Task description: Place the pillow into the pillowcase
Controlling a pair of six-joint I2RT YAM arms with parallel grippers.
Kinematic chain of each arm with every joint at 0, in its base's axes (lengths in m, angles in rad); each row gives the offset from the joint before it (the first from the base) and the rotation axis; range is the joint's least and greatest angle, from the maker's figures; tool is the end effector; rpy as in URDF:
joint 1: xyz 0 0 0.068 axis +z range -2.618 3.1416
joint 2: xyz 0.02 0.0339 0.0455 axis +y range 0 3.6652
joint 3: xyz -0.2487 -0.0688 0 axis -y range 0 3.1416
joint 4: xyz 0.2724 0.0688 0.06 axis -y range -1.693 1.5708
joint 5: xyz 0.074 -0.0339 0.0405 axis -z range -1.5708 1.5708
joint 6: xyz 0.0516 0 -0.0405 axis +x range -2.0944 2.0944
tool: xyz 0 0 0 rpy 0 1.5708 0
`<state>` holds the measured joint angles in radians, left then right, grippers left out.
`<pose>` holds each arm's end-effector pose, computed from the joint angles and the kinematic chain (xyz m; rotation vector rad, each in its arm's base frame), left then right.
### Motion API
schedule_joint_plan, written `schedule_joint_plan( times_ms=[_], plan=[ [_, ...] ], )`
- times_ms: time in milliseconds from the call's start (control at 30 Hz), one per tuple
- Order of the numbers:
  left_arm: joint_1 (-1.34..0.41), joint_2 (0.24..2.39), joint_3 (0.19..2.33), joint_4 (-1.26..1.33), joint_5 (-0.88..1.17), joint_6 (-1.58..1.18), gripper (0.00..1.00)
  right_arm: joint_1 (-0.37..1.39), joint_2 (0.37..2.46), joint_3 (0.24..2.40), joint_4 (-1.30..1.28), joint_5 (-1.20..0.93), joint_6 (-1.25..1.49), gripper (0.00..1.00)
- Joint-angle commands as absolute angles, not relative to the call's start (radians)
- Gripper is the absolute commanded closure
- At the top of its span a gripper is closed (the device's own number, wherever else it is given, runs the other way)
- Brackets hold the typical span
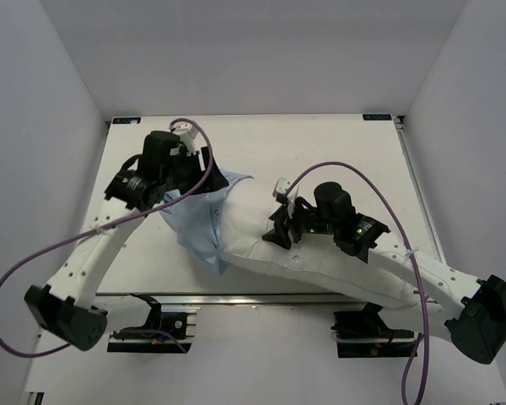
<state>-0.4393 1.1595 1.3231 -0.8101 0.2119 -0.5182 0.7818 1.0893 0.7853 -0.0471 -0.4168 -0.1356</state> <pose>0.2478 -0.1284 0.3701 0.0311 2.3087 -0.7467 0.1957 0.2237 0.2680 -1.1268 1.6282 0.8273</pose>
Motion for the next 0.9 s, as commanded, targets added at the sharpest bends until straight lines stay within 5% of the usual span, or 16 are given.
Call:
schedule_joint_plan(
  times_ms=[0, 500, 767, 867],
  plan=[
    [-0.436, 1.209, 1.416, -0.732, 0.212, -0.390, 0.26, 0.779, 1.066, 0.755, -0.110, -0.462, -0.176, 0.37],
    [-0.492, 1.322, 1.356, -0.739, 0.214, -0.287, 0.35, 0.776, 1.131, 0.782, -0.087, -0.417, -0.163, 0.28],
    [-0.571, 1.396, 1.377, -0.788, 0.031, -0.262, 0.57, 0.776, 1.135, 0.773, -0.078, -0.379, -0.164, 0.28],
    [-0.577, 1.397, 1.385, -0.813, -0.038, -0.262, 0.81, 0.773, 1.144, 0.779, -0.074, -0.362, -0.161, 0.28]
  ],
)
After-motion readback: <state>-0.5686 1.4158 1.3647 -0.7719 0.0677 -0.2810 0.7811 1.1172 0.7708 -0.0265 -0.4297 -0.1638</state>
